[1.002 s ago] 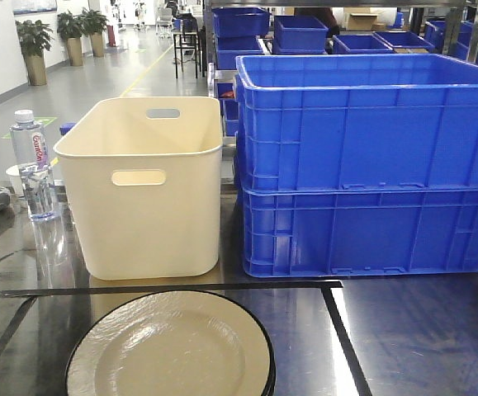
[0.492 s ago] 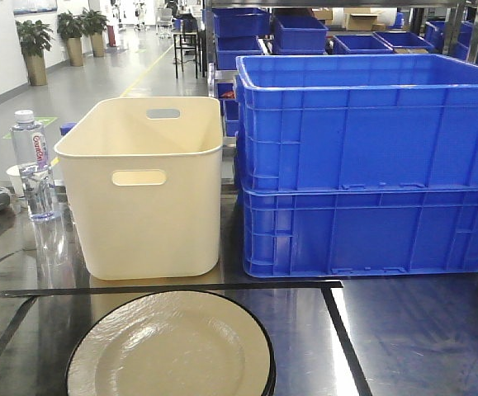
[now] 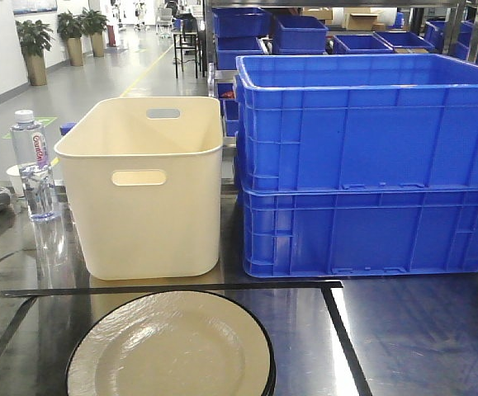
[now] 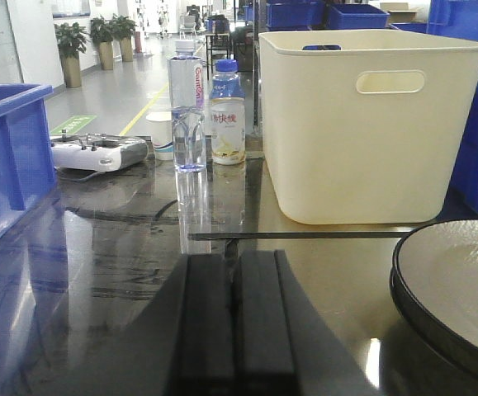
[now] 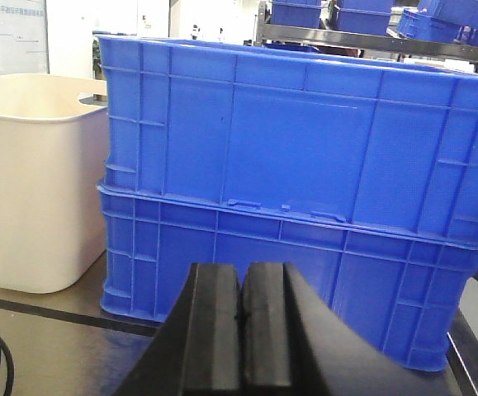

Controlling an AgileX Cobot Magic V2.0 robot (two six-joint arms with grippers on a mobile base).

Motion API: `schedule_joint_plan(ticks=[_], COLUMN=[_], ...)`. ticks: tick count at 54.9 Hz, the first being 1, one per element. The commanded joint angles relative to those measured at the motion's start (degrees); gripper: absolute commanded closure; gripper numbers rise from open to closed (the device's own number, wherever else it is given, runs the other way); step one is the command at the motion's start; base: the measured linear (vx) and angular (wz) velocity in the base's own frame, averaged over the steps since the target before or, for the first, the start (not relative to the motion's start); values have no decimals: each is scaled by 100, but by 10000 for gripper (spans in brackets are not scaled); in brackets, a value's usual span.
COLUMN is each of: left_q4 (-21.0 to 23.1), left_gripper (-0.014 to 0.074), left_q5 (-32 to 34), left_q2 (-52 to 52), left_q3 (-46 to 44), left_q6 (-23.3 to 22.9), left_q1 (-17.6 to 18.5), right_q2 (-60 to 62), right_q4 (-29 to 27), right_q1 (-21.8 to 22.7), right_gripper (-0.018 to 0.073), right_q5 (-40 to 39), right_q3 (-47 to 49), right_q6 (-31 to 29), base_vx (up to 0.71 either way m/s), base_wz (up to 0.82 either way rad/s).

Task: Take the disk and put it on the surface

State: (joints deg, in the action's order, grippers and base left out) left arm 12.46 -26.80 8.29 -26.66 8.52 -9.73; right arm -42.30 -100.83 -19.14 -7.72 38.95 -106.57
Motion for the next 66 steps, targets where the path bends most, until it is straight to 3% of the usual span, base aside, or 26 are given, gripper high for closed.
schedule_joint_plan(ticks=[1,7,12,21,27,35,43,66], left_q4=[102,97,-235,-391,-701,-816,-857,-832], left_gripper=[598,598,598,598,598,598,598,597], left_q5=[436,445,861,1738,1750,1795,2680,2559], left_q2=[55,55,30,-440,-1038,-984,-984,-984], left_q3=[-145,-145,21,1177,1923,2417,2992,2968], left_q6=[-58,-58,34,34,-55,-71,-81,-73], left_q1=[45,45,45,45,107,231,442,493], right_q2=[36,36,36,36,25,28,28,28], right_q4=[-129,-129,-129,-129,-129,-129,-129,-129], right_q1=[-8,-8,-8,-8,-8,-8,-8,-8], right_gripper=[568,568,568,568,568,568,568,568], right_q5=[152,152,148,148,148,148,148,148], right_q3=[175,175,175,175,175,168,162,173], right_q6=[-40,-40,-40,-40,-40,-40,-40,-40], base_vx=[0,0,0,0,0,0,0,0], base_wz=[0,0,0,0,0,0,0,0])
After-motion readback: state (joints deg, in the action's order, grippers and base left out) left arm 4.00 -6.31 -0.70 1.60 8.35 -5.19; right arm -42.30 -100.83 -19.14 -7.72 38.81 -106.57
